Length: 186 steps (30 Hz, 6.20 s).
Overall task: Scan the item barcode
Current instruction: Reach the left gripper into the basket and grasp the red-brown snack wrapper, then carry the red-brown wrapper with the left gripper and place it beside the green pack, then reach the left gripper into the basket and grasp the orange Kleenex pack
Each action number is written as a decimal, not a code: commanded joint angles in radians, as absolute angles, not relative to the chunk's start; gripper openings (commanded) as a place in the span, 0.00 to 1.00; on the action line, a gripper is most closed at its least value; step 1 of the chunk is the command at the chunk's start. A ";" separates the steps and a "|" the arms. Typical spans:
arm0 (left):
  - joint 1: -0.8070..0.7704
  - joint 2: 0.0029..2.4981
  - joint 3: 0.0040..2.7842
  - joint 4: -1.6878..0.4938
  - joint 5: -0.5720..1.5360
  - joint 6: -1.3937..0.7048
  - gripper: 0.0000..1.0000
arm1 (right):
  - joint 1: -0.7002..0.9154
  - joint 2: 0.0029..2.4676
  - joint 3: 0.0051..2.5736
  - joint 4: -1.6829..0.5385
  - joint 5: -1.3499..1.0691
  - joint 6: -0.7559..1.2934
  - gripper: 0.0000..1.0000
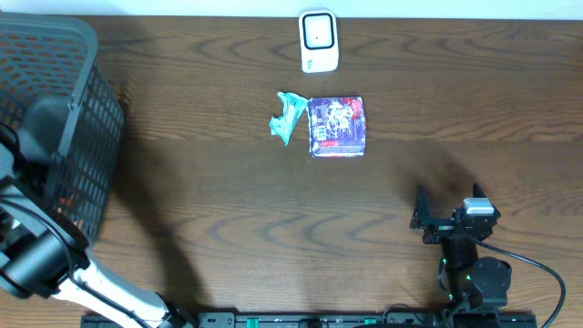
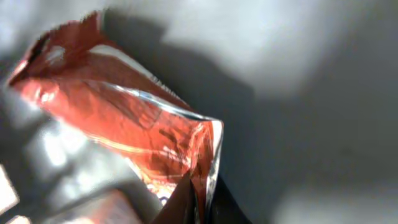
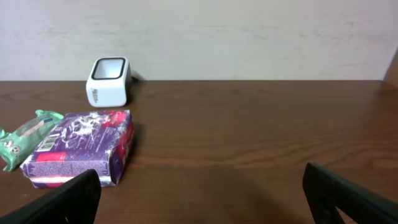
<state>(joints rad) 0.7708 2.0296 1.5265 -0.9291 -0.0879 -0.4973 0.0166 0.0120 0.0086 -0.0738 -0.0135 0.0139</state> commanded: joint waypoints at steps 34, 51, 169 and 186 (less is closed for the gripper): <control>-0.030 1.440 1.560 -0.513 0.446 -0.236 0.07 | 0.006 0.006 0.006 -0.075 -0.013 0.021 0.99; -0.231 1.855 1.560 -0.590 0.197 0.150 0.07 | 0.006 0.006 0.006 -0.075 -0.013 0.021 0.99; 0.807 1.944 1.480 -1.128 -0.094 -0.768 0.98 | 0.006 0.006 0.006 -0.075 -0.013 0.021 0.99; 0.807 1.944 1.339 -1.013 -0.095 -0.787 0.87 | 0.006 0.006 0.006 -0.075 -0.013 0.021 0.99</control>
<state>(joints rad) 0.8043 1.9354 1.3594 -1.0218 -0.0811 -0.7776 0.0166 0.0120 0.0086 -0.0734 -0.0135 0.0139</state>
